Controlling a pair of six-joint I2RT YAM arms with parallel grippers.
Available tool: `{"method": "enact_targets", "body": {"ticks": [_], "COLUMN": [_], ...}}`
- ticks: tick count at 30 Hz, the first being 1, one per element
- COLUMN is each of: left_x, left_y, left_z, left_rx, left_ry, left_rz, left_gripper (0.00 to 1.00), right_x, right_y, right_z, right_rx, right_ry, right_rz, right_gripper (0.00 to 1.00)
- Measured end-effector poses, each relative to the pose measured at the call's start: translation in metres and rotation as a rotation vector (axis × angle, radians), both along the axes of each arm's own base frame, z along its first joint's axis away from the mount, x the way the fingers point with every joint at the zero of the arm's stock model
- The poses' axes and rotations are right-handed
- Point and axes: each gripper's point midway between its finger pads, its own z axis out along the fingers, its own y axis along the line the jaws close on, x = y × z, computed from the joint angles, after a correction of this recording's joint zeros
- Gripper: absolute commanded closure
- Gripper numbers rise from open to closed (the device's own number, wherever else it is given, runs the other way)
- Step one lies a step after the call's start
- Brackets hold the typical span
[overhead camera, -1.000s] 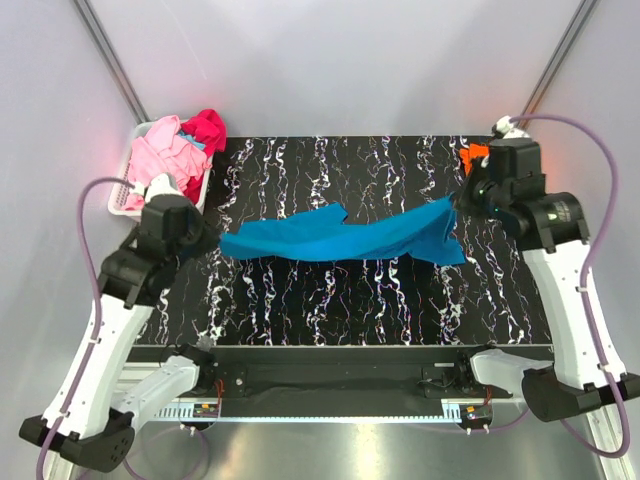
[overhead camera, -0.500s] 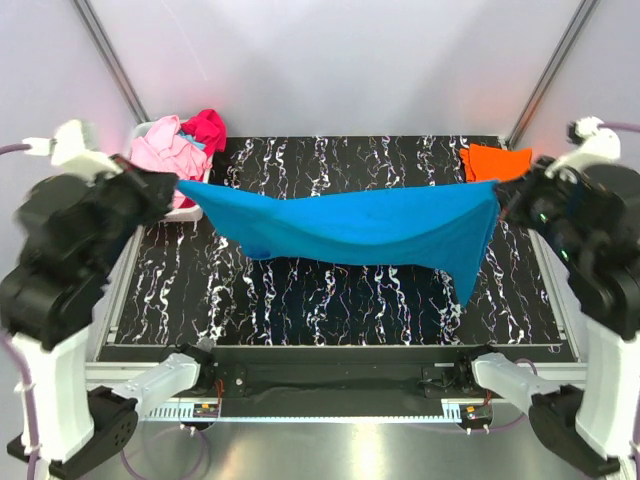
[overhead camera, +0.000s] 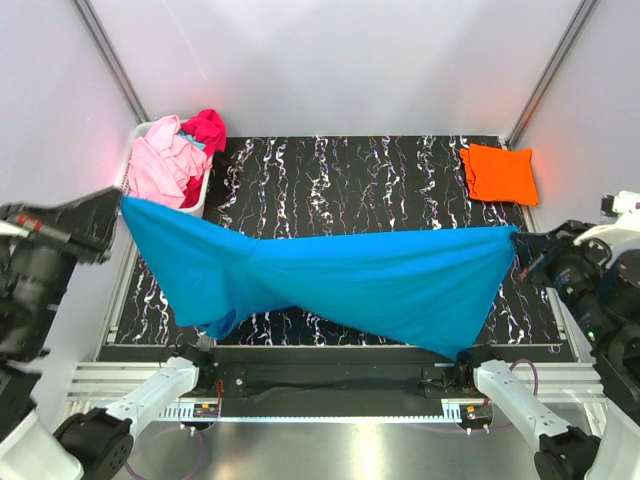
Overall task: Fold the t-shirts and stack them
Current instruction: Flatten the tshirt out
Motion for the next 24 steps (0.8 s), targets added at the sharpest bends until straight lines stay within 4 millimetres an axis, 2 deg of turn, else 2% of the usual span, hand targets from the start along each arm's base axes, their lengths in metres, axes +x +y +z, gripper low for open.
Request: {"method": "enact_targets", "body": {"ticks": [3, 4, 9, 12, 15, 17, 19, 22, 24], "left_x": [0.030, 0.047, 0.146, 0.209, 0.252, 0.264, 0.266, 0.252, 0.231], "left_y": [-0.012, -0.018, -0.055, -0.078, -0.093, -0.097, -0.098, -0.091, -0.082], "left_z": [0.005, 0.005, -0.002, -0.014, -0.026, -0.037, -0.048, -0.059, -0.061], "left_rx": [0.027, 0.041, 0.108, 0.148, 0.170, 0.182, 0.191, 0.199, 0.198], "left_ry": [0.013, 0.026, 0.117, 0.172, 0.203, 0.232, 0.258, 0.281, 0.278], "left_rz": [-0.005, -0.006, -0.020, -0.020, -0.022, -0.022, -0.023, -0.016, -0.006], "left_gripper": [1.00, 1.00, 1.00, 1.00, 1.00, 1.00, 1.00, 1.00, 1.00], "right_x": [0.018, 0.025, 0.090, 0.130, 0.159, 0.166, 0.165, 0.156, 0.143], "right_y": [0.003, 0.004, 0.016, 0.025, 0.030, 0.031, 0.030, 0.027, 0.025], "right_z": [-0.008, -0.011, -0.043, -0.059, -0.071, -0.073, -0.067, -0.047, -0.031], "right_rx": [-0.021, -0.029, -0.110, -0.151, -0.188, -0.201, -0.207, -0.192, -0.175], "right_ry": [0.028, 0.036, 0.134, 0.183, 0.217, 0.218, 0.199, 0.135, 0.079], "right_rz": [-0.004, -0.006, -0.010, -0.007, -0.002, 0.000, -0.002, -0.005, -0.005], "right_gripper": [1.00, 1.00, 1.00, 1.00, 1.00, 1.00, 1.00, 1.00, 1.00]}}
